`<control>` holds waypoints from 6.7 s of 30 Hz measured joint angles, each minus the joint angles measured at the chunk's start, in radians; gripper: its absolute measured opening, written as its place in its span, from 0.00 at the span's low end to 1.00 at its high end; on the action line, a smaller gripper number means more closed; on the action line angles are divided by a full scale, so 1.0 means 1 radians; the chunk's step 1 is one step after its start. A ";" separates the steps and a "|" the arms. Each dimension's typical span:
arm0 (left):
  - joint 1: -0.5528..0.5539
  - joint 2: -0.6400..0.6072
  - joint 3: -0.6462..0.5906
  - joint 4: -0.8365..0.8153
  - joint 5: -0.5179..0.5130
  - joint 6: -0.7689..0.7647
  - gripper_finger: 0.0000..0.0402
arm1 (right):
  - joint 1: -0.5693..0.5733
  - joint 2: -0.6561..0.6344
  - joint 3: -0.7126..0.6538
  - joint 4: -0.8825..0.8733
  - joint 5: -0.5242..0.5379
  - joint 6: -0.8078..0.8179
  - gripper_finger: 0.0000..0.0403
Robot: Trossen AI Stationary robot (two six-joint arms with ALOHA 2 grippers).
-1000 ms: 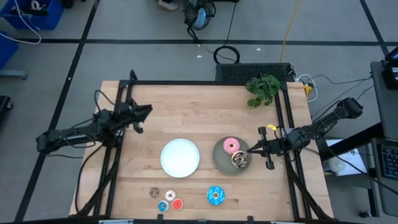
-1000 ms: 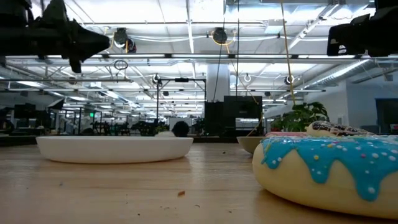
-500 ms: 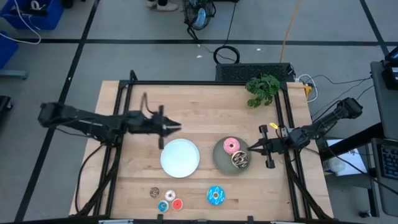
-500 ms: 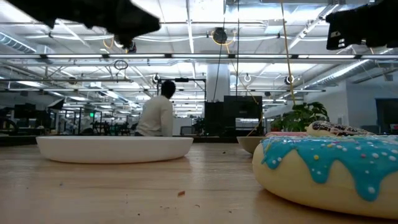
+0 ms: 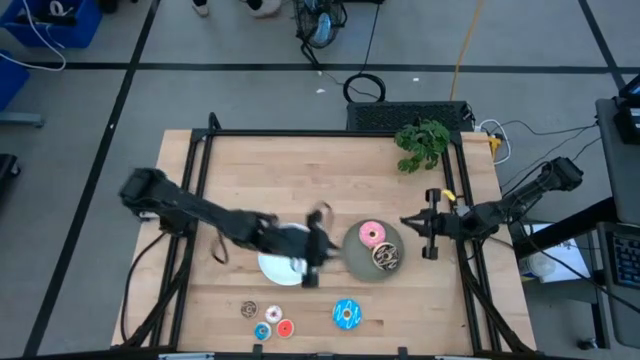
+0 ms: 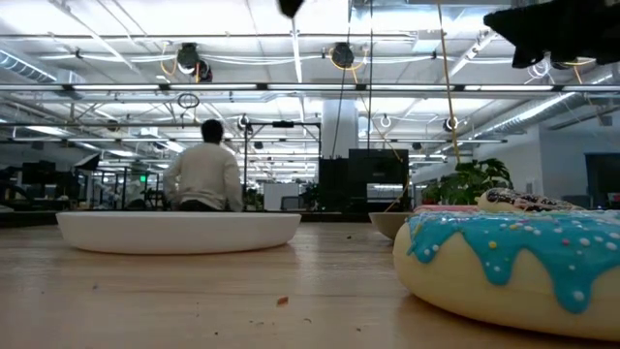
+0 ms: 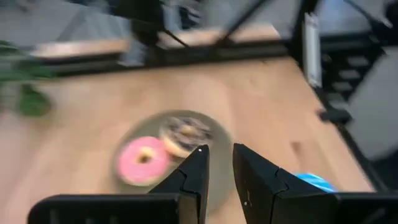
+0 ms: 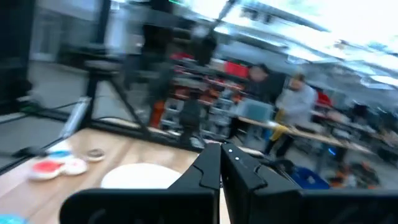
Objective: Pick & Place donuts
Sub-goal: Put the large blue donut on the gray plate
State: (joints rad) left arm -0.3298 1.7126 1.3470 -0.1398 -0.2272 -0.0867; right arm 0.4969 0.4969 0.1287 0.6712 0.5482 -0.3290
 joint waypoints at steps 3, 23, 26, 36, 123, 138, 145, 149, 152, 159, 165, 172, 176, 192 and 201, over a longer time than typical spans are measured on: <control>-0.036 0.133 0.176 -0.157 0.017 -0.018 0.19 | 0.000 0.001 0.000 -0.033 0.031 0.025 0.00; -0.113 0.636 0.696 -0.503 0.096 -0.130 0.52 | 0.000 0.002 0.000 -0.062 0.032 0.057 0.00; -0.108 0.655 0.727 -0.580 0.123 -0.182 0.66 | 0.000 0.002 0.000 -0.062 0.032 0.083 0.00; -0.093 0.658 0.663 -0.553 0.118 -0.238 0.74 | 0.000 0.002 0.000 -0.063 0.031 0.082 0.00; 0.098 0.172 0.120 -0.307 -0.040 -0.268 0.03 | 0.002 0.003 0.000 -0.178 0.027 0.187 0.00; 0.175 0.595 0.514 -0.408 0.168 -0.180 0.04 | 0.002 0.003 -0.001 -0.200 0.027 0.187 0.00; 0.189 0.667 0.572 -0.460 0.213 -0.176 0.05 | 0.002 0.003 -0.001 -0.209 0.027 0.187 0.00; 0.191 0.669 0.572 -0.460 0.215 -0.173 0.05 | 0.002 0.004 -0.001 -0.211 0.027 0.188 0.00; 0.190 0.661 0.572 -0.464 0.201 -0.154 0.11 | 0.002 0.004 -0.001 -0.212 0.027 0.199 0.00; 0.173 0.602 0.571 -0.469 0.146 -0.121 0.38 | 0.002 0.004 -0.001 -0.213 0.027 0.213 0.00; 0.164 0.575 0.571 -0.466 0.111 -0.126 0.53 | 0.002 0.004 -0.001 -0.212 0.027 0.213 0.00; 0.172 0.578 0.570 -0.491 0.112 -0.128 0.56 | 0.002 0.004 -0.001 -0.213 0.027 0.213 0.00; 0.170 0.578 0.570 -0.491 0.113 -0.105 0.56 | 0.002 0.004 -0.001 -0.213 0.027 0.213 0.00; 0.177 0.577 0.518 -0.461 0.075 -0.090 0.56 | 0.002 0.004 -0.001 -0.213 0.027 0.213 0.00; 0.200 0.577 0.471 -0.381 0.098 -0.091 0.56 | 0.002 0.003 -0.001 -0.213 0.027 0.213 0.00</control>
State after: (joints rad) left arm -0.1303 2.2898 1.8181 -0.5204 -0.1295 -0.1773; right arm 0.4990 0.5003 0.1280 0.4587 0.5751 -0.1162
